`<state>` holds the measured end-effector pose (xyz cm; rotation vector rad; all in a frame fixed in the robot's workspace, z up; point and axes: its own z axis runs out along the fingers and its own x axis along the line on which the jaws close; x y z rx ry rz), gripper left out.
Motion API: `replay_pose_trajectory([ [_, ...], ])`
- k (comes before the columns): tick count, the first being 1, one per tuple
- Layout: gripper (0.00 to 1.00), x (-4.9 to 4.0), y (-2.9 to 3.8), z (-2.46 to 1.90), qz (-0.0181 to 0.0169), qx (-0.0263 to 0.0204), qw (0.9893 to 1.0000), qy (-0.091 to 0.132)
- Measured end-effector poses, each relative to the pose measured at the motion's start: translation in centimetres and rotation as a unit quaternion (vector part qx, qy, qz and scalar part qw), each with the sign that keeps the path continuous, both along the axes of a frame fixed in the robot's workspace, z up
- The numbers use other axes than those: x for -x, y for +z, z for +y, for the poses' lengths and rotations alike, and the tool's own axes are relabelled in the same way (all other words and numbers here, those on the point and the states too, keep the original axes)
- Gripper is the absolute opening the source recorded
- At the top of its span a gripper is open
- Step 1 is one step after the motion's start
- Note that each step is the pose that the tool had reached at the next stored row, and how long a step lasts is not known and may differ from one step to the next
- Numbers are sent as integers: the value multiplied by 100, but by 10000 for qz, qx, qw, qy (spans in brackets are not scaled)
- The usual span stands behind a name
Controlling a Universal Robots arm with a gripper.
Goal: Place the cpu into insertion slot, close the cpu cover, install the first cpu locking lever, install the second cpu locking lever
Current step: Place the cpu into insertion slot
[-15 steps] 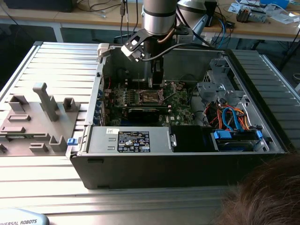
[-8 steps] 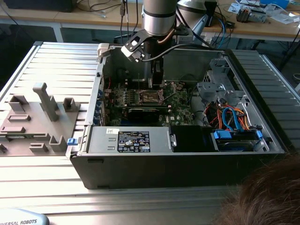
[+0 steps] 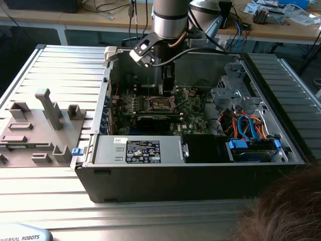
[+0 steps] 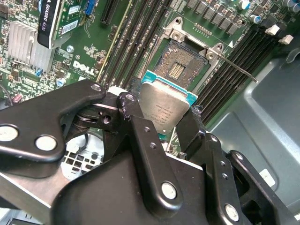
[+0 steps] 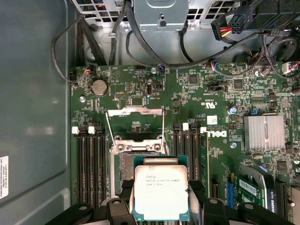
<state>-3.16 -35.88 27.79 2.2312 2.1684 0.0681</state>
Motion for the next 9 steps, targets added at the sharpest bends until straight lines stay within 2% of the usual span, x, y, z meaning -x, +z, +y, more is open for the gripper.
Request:
replay_pose_trajectory([
  [9,54,0,-16,0,0,0,10000,0],
])
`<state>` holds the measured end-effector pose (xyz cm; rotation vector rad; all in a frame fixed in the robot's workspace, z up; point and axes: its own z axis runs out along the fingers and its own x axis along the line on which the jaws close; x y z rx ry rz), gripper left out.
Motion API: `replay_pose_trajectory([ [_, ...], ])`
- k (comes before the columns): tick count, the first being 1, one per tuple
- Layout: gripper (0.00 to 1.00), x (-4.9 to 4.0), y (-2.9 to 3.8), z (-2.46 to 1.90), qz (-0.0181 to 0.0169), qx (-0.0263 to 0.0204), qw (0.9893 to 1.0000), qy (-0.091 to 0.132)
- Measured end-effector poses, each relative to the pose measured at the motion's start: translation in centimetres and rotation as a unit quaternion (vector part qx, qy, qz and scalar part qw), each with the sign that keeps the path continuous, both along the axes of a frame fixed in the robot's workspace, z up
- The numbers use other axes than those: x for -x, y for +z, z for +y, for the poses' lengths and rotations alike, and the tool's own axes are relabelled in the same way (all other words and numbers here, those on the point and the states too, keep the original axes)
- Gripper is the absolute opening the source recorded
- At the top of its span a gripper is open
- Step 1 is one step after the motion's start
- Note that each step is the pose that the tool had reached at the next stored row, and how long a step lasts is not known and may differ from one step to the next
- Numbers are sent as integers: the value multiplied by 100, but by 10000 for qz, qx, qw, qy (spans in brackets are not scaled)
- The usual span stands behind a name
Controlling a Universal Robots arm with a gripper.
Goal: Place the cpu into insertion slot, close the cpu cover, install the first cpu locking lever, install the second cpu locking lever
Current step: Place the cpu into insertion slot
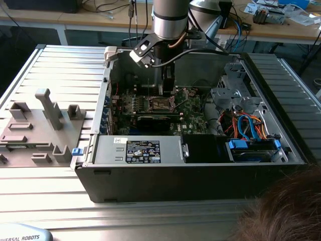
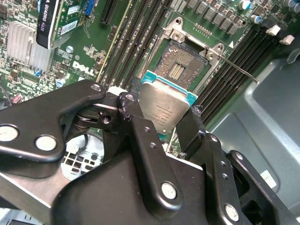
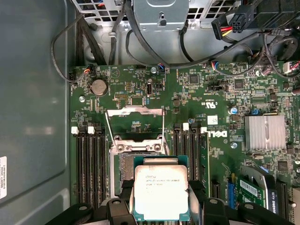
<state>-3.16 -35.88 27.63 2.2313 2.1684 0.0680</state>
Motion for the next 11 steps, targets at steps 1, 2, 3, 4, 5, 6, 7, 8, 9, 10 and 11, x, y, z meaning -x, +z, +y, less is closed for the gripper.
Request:
replay_pose_trajectory([
  [1,54,0,-1,0,0,0,10000,0],
  [2,54,0,-3,0,0,0,10000,0],
  [3,54,0,-5,0,0,0,10000,0],
  [4,54,0,-6,0,0,0,10000,0],
  [5,54,0,-8,0,0,0,10000,0],
  [6,54,0,-9,0,0,0,10000,0],
  [7,54,0,-11,0,0,0,10000,0],
  [8,54,0,-13,0,0,0,10000,0],
  [9,54,0,-15,0,0,0,10000,0],
  [10,54,0,-34,0,0,0,10000,0],
  [11,54,0,-46,0,0,0,10000,0],
])
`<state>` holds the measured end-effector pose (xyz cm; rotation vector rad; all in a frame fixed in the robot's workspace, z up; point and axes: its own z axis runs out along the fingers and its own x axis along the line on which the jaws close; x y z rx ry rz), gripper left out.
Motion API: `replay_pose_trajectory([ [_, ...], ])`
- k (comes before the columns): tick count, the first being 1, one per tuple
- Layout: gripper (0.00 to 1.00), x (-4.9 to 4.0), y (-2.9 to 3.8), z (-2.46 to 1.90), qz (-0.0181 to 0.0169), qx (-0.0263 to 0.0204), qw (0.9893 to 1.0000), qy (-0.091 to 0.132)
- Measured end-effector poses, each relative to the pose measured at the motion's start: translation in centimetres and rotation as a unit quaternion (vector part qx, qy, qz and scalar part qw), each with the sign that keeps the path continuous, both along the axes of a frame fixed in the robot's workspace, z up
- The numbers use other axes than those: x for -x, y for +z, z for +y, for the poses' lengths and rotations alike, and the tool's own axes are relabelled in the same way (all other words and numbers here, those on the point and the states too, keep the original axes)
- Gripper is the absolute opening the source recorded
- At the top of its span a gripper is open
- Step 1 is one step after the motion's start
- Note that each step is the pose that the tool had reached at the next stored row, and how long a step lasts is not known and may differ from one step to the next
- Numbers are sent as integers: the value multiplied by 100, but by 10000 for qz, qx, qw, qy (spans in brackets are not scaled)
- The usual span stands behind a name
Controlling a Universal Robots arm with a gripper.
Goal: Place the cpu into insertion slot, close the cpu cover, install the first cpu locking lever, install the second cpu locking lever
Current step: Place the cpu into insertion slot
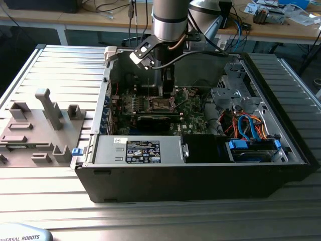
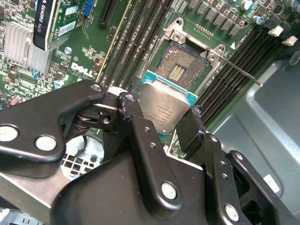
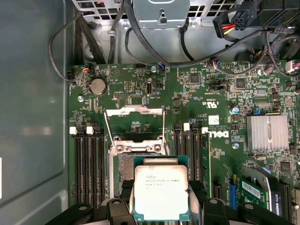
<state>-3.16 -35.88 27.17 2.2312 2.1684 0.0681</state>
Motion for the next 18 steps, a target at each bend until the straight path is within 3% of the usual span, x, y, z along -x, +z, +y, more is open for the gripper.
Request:
replay_pose_trajectory([
  [9,54,0,-18,0,0,1,10000,0],
  [14,54,0,-22,0,0,28,10000,0],
  [16,54,0,-91,1,0,28,10000,0],
  [18,54,0,-94,1,0,28,10000,0],
])
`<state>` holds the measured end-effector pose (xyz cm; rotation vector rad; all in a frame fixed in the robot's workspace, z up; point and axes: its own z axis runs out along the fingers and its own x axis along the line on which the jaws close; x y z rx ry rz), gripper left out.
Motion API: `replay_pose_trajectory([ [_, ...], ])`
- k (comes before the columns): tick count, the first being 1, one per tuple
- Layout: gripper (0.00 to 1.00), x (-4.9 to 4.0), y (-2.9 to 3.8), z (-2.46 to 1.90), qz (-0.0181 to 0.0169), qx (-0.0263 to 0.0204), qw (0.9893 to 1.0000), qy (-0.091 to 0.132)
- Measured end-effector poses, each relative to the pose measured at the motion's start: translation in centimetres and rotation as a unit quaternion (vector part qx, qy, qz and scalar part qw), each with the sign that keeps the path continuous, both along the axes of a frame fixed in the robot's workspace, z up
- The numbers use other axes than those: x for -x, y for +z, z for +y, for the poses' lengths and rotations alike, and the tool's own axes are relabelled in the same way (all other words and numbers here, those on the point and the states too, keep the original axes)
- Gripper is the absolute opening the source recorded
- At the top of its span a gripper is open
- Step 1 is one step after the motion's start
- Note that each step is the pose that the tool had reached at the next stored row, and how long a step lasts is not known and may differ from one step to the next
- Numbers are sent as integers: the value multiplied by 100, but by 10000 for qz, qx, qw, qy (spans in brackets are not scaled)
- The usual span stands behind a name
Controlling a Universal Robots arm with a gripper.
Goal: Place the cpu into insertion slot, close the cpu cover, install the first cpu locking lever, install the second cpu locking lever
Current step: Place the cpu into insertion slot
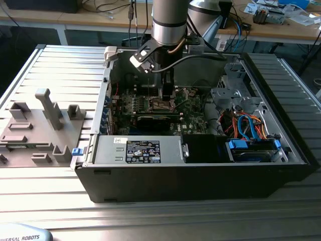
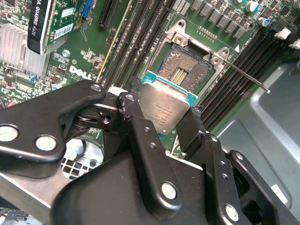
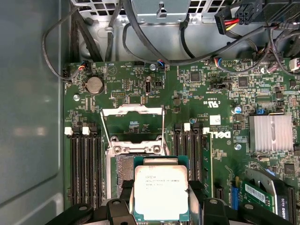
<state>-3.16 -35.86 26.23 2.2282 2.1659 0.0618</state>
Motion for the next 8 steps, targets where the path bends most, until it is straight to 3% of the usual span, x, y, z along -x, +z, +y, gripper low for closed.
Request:
replay_pose_trajectory([
  [8,54,0,-29,0,0,0,10000,0],
])
